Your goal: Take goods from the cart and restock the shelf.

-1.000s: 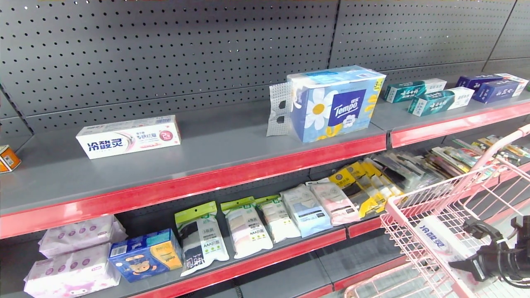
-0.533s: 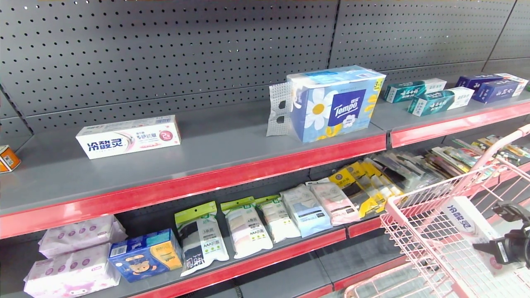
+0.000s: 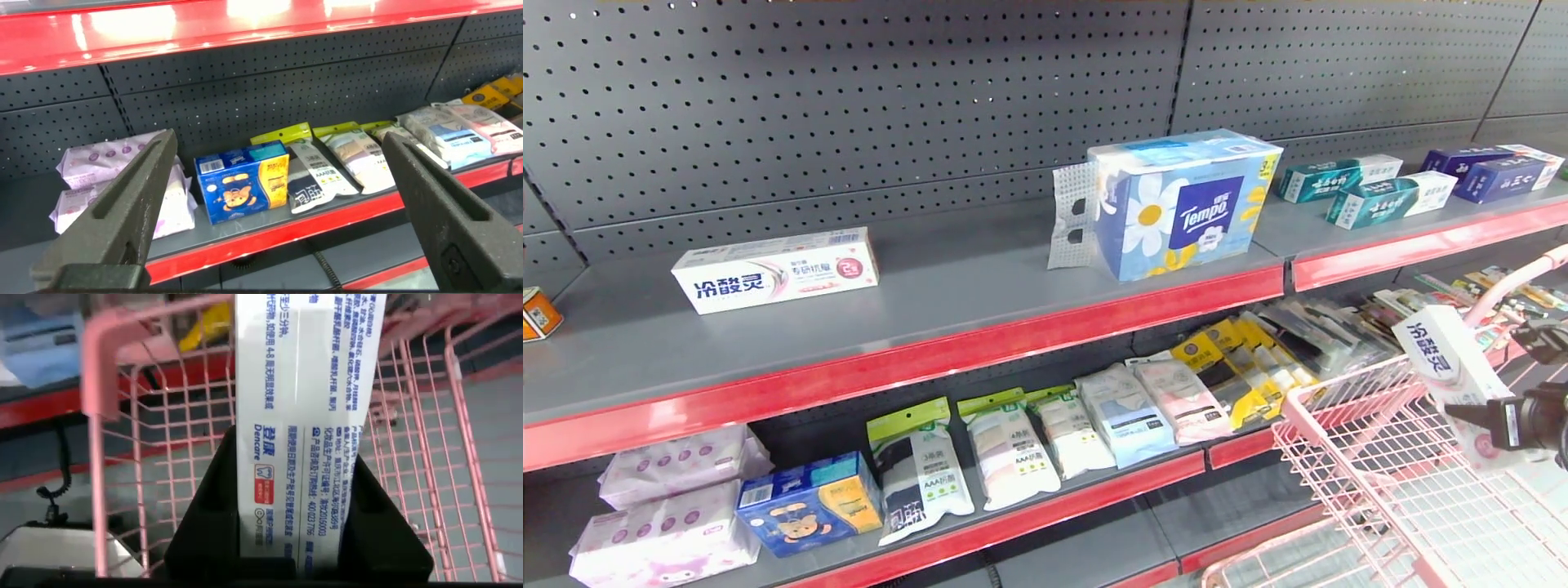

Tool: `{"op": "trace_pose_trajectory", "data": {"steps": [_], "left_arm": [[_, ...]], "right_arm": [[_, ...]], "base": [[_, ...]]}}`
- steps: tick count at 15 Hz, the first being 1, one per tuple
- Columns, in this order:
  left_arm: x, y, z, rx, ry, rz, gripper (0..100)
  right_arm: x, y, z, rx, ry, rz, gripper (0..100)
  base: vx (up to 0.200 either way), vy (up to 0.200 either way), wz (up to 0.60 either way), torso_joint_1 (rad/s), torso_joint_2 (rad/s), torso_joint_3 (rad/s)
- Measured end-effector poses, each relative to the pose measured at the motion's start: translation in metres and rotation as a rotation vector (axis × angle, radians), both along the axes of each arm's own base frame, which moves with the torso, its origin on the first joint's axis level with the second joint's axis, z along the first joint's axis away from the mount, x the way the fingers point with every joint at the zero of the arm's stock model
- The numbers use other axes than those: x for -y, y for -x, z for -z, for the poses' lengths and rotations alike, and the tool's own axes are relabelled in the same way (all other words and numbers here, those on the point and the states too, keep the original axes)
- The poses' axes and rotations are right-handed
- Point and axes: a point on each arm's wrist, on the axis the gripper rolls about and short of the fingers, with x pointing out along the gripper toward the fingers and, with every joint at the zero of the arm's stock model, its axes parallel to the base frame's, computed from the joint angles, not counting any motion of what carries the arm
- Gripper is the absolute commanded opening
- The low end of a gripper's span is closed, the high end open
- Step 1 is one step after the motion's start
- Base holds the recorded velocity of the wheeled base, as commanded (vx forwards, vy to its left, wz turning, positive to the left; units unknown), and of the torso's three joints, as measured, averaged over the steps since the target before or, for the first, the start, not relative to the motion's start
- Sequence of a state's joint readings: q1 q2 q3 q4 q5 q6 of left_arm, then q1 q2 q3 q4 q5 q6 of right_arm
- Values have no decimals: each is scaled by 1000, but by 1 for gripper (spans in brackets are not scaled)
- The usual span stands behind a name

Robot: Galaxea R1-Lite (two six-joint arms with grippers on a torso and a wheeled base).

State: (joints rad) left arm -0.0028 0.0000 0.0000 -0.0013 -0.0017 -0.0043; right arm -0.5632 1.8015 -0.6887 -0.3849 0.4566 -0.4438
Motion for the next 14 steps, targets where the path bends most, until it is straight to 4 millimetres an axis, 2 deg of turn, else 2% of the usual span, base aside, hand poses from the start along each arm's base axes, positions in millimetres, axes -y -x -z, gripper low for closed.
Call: {"op": "trace_pose_trajectory", "data": {"steps": [2,5,10,14], "left_arm": [[0,0,0,0,0,0,100],[0,0,0,0,0,0,100],[0,0,0,0,0,0,100],[0,0,0,0,0,0,100]], "right_arm": [[-23,1,-23,69,6,-52,0],[-59,23,-43,115,2,-94,0],[-114,95,-58,78,11,-91,0],[-139,148,-62,83,121,-56,0]], "base": [[0,0,0,0,0,0],[0,0,0,0,0,0],[0,0,0,0,0,0],[0,0,0,0,0,0]]}}
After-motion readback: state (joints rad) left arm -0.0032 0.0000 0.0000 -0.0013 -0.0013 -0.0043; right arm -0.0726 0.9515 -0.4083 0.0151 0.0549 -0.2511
